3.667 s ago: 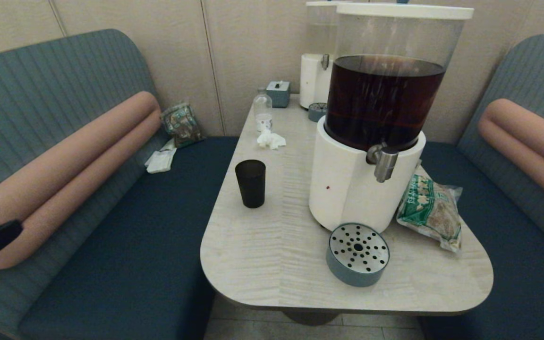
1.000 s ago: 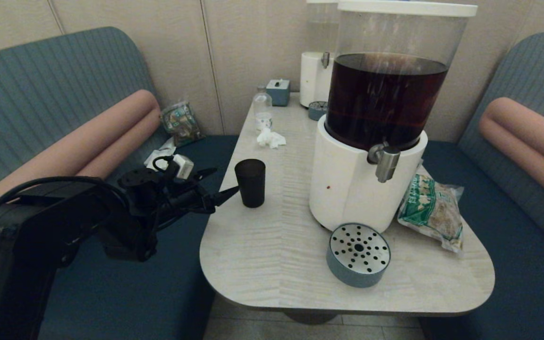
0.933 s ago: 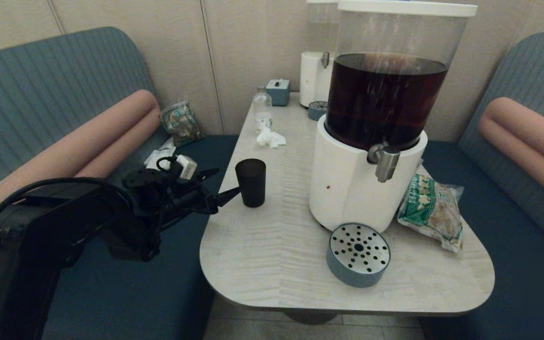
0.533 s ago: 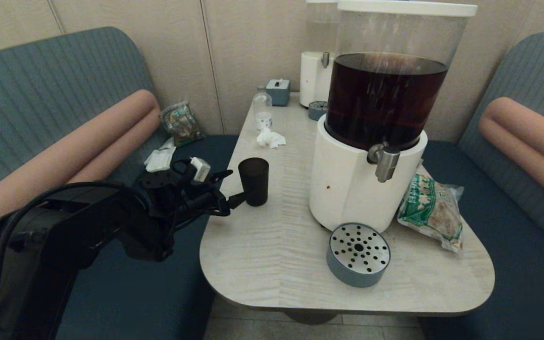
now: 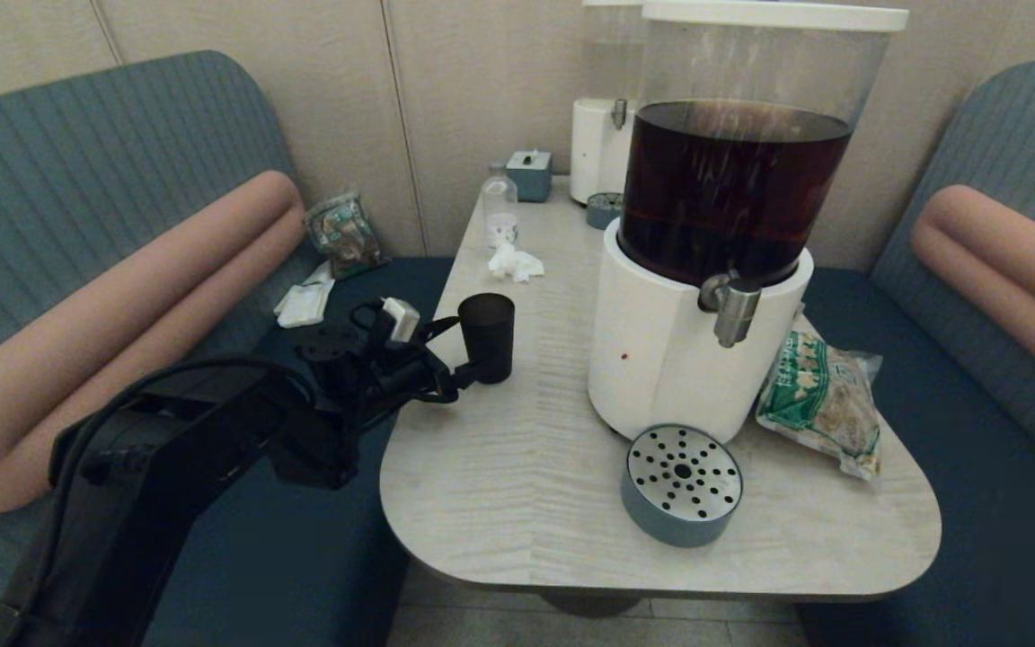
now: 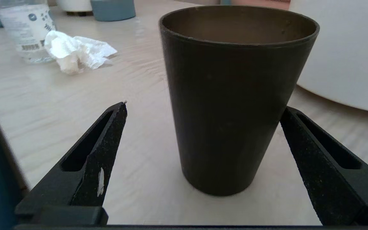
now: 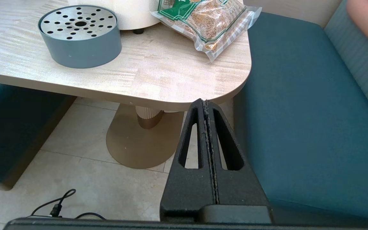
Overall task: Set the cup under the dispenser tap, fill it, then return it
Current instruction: Pick up the cup
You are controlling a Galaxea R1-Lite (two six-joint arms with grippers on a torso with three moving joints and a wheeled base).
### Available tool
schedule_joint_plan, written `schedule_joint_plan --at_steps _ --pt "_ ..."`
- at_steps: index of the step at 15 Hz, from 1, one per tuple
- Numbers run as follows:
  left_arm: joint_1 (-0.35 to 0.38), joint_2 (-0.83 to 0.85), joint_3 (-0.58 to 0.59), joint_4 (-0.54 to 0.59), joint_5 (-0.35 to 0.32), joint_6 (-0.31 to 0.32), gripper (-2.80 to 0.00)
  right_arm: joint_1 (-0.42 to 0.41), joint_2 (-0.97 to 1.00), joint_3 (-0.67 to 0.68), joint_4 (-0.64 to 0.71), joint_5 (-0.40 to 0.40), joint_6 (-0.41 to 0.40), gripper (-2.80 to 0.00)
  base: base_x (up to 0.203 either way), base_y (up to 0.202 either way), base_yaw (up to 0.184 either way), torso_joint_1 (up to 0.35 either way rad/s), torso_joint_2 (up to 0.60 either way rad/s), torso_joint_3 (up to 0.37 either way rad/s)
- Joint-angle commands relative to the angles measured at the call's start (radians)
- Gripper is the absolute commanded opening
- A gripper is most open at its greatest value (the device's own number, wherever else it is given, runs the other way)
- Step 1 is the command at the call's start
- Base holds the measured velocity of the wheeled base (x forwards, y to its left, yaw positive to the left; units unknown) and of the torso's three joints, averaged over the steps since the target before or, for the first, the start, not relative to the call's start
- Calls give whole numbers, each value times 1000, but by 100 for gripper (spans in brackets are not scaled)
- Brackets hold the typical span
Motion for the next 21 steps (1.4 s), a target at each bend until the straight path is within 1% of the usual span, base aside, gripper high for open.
schedule_joint_plan --at_steps 1,4,12,13,21 --pt "-5 36 -44 -8 10 -2 0 0 1 0 0 0 -1 -280 0 0 0 0 0 0" --pt "-5 56 -90 -8 20 -15 0 -1 1 0 0 0 -1 -280 0 0 0 0 0 0" --pt "-25 62 -110 -9 21 -16 0 0 1 0 0 0 -1 -280 0 0 0 0 0 0" --pt "-25 62 -110 -8 21 -18 -280 -1 1 0 0 0 -1 -280 0 0 0 0 0 0" --pt "-32 46 -87 -20 18 -21 -280 0 1 0 0 0 -1 -280 0 0 0 0 0 0"
